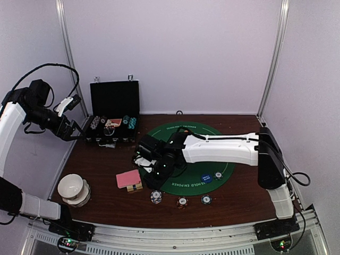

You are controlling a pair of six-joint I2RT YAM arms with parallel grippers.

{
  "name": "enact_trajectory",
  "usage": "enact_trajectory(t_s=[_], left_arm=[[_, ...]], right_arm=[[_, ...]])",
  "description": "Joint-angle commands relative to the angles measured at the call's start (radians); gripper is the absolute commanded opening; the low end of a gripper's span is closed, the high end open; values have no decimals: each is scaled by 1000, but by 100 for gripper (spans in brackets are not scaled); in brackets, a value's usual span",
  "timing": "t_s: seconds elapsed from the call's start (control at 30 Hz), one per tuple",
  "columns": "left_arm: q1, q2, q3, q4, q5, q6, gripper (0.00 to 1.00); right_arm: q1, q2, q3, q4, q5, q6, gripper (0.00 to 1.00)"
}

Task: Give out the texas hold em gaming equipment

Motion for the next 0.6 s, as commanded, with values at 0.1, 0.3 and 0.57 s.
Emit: enact_trajectory(t_s=[0.1,0.3,0.57], left_arm=[[5,-19,26,5,6,14,97],[5,-14,27,5,9,14,98],[5,-19,26,5,1,18,98]], right_arm=[[-96,0,33,29,52,12,4],[-147,99,114,29,80,-1,3],[-167,164,136,41,69,1,3]])
